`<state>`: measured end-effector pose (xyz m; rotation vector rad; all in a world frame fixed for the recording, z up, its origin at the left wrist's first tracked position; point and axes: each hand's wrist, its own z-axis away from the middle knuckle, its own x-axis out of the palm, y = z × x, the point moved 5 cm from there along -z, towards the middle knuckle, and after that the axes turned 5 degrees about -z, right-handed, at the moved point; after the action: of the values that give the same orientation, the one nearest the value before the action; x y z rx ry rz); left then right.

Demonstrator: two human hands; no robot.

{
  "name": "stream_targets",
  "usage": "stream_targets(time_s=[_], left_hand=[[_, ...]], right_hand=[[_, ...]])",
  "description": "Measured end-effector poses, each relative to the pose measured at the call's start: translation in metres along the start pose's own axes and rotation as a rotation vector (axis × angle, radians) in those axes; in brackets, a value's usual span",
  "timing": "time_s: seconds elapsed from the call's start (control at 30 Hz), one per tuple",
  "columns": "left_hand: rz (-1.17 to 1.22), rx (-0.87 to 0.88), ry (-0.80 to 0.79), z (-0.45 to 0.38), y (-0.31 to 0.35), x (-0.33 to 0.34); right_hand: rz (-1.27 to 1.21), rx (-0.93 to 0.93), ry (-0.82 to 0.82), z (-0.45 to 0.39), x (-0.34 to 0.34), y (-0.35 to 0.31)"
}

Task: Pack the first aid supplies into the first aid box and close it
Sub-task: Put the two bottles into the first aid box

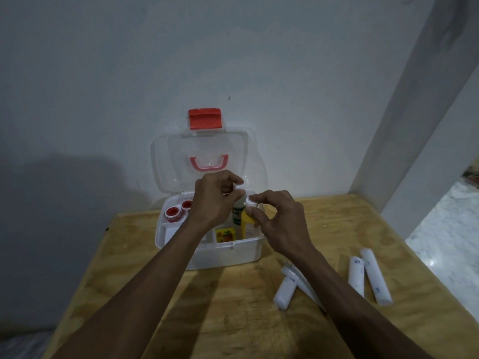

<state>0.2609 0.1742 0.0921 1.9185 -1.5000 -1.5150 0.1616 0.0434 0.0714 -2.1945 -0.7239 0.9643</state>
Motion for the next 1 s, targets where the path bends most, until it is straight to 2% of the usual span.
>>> stream_targets(time_s=[0.1,0.4,0.9,1.0], left_hand=[[-0.006,0.026,-0.065,0.001,-0.004,0.005],[-0.075,0.092,-0.127,0.002,-0.005,-0.001],[-0.221,0.127,-0.15,0.012,-0.003,-0.003],[-0.224,0.142,-0.093,0.016,0.004,-0.01]], right_hand=[[0.005,0.013,-0.018,0.001,0.003,0.001],[-0.003,0.044,-0.082,0.001,0.001,0.003],[0.056,0.06,-0.112,0.004,-0.008,-0.002],[0.051,0.07,-0.075,0.005,-0.021,-0.006]])
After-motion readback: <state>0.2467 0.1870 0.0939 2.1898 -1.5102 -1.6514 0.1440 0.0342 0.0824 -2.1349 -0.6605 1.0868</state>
